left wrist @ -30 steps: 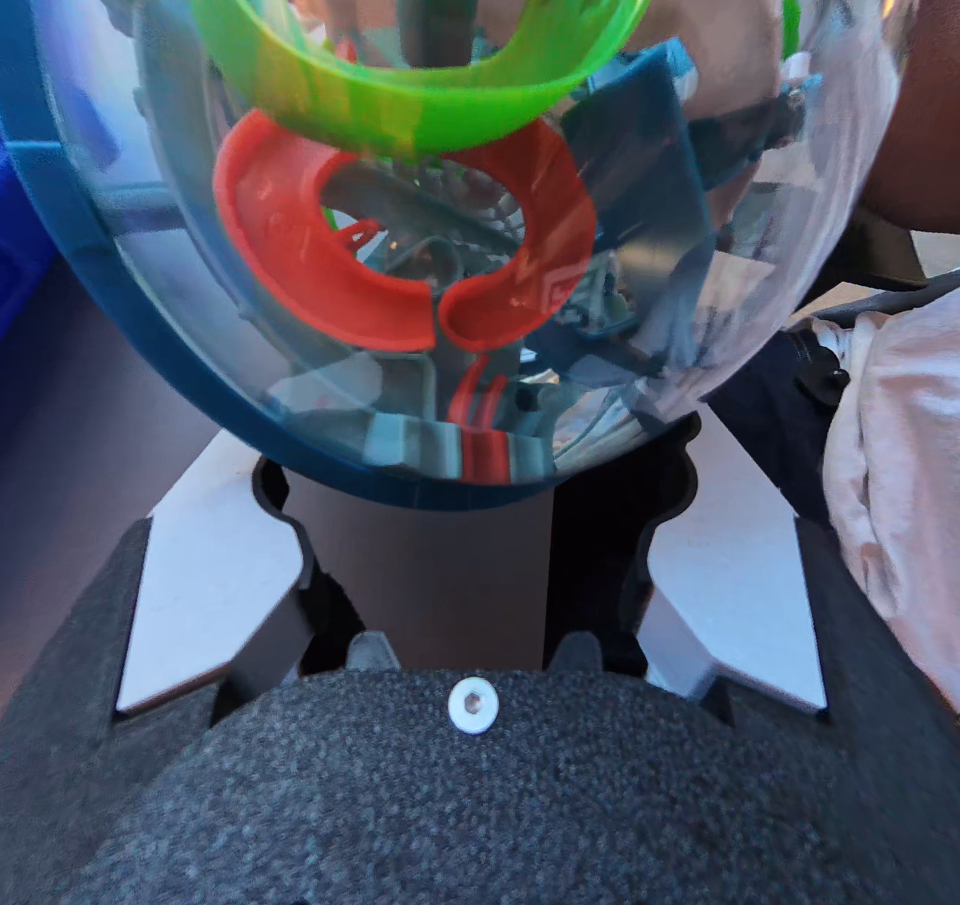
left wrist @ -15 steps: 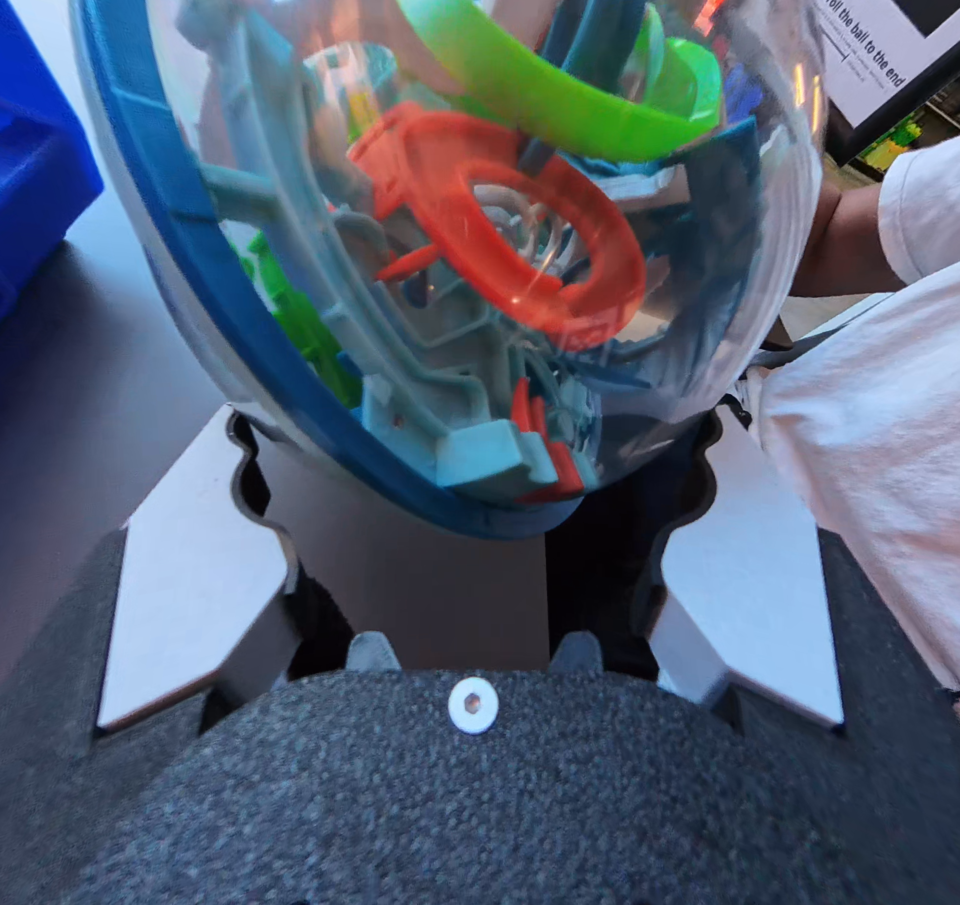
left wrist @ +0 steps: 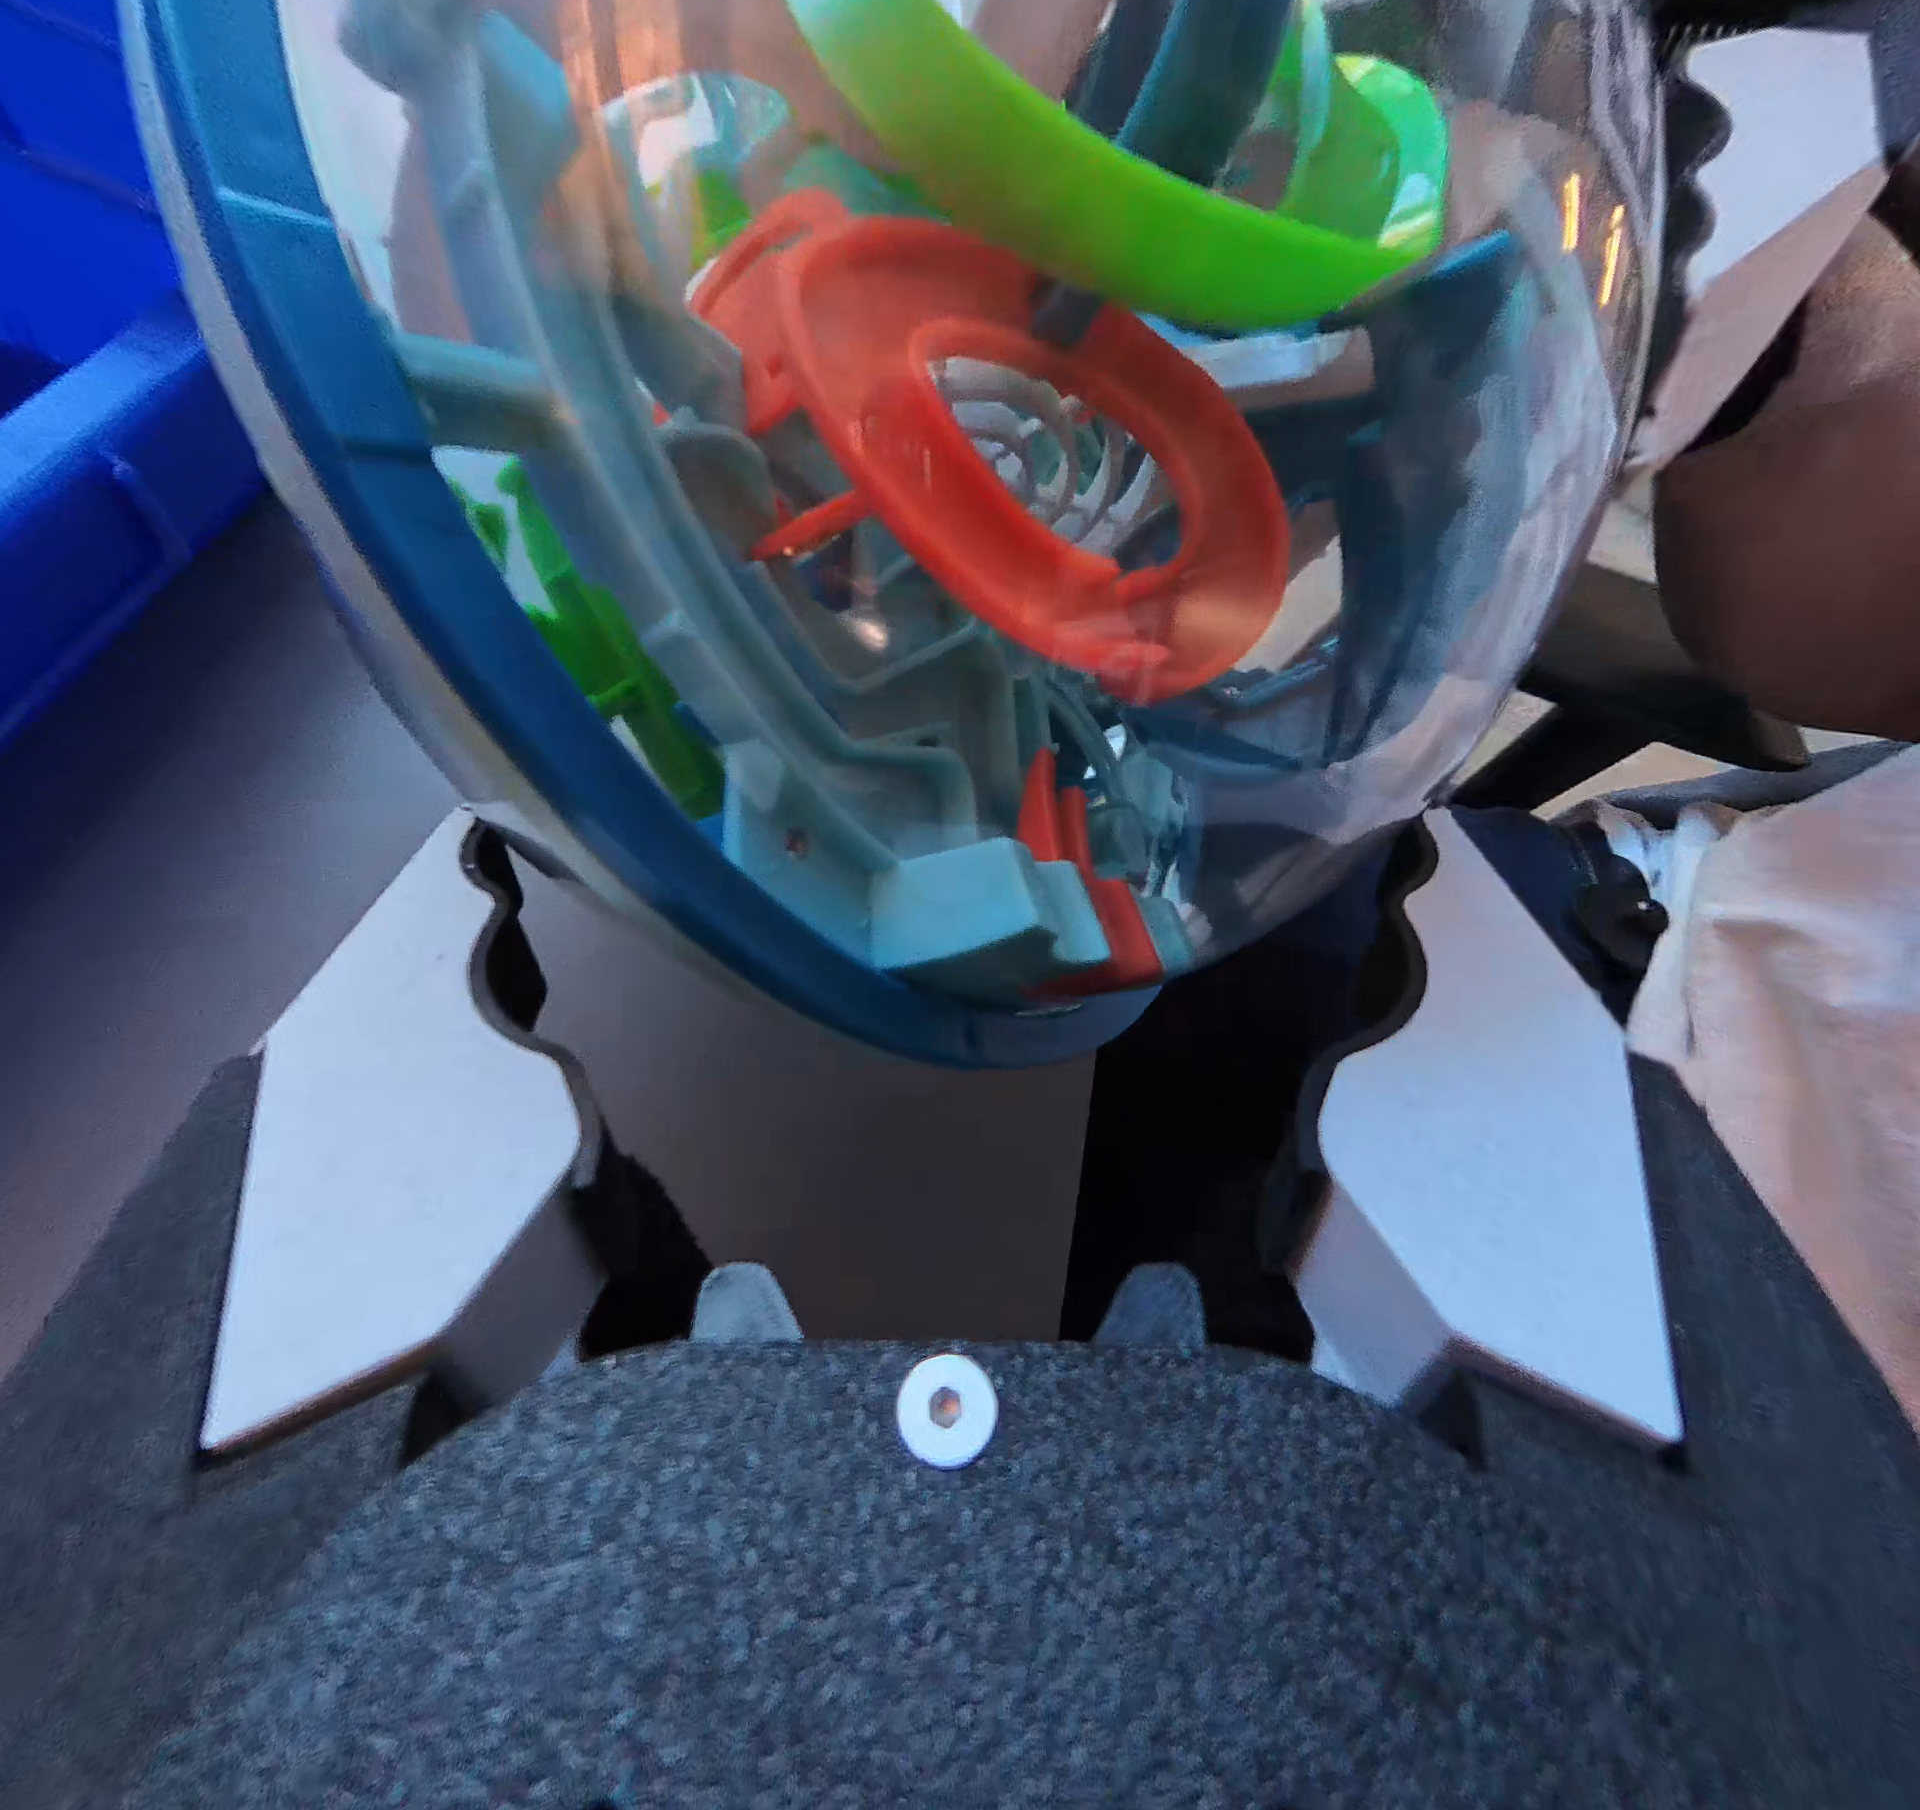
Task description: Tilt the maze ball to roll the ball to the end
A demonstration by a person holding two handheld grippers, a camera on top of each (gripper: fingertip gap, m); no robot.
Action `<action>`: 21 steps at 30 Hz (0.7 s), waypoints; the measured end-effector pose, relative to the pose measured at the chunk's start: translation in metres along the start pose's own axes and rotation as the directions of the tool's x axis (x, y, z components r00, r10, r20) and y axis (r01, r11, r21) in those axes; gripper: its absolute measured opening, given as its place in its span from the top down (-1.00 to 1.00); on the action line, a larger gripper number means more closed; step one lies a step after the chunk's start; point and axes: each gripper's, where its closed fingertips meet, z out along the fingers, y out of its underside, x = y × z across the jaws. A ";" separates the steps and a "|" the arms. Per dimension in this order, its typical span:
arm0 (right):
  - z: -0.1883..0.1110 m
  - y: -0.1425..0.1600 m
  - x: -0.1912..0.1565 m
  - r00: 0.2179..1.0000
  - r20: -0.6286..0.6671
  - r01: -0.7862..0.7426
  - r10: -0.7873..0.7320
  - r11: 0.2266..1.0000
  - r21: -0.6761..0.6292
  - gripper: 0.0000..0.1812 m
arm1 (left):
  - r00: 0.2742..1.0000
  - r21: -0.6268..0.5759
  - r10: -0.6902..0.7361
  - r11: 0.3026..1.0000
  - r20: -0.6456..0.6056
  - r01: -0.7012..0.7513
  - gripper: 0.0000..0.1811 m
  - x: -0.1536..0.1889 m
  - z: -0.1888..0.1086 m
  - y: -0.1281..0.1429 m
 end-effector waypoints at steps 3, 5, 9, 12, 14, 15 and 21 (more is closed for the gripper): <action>0.001 0.000 0.002 1.000 0.030 -0.008 0.009 1.000 -0.007 -0.70 | 1.000 0.003 -0.004 1.000 0.011 0.004 -0.70 -0.001 -0.002 0.000; 0.001 0.000 0.003 0.999 0.053 -0.005 0.006 1.000 -0.021 -0.70 | 1.000 0.018 0.002 1.000 -0.014 -0.001 -0.69 -0.001 -0.006 -0.001; 0.003 -0.001 0.004 0.994 0.107 0.030 -0.026 0.999 -0.037 -0.70 | 0.996 0.051 -0.018 0.998 -0.088 0.022 -0.75 -0.010 -0.015 -0.003; 0.007 -0.003 -0.001 0.981 0.166 0.104 -0.097 0.994 -0.033 -0.70 | 0.986 0.074 -0.012 0.997 -0.165 0.024 -0.78 -0.012 -0.017 -0.008; 0.009 -0.004 -0.001 0.972 0.207 0.122 -0.113 0.992 -0.031 -0.70 | 0.973 0.071 -0.005 0.997 -0.230 0.022 -0.76 -0.007 -0.013 -0.011; 0.010 -0.005 0.001 0.970 0.220 0.116 -0.107 0.993 -0.031 -0.70 | 0.969 0.074 -0.010 0.997 -0.247 0.029 -0.76 -0.007 -0.011 -0.012; 0.008 -0.003 0.011 0.961 0.269 0.087 -0.064 0.994 -0.073 -0.70 | 0.971 0.103 -0.012 0.994 -0.239 0.038 -0.70 -0.010 -0.009 -0.017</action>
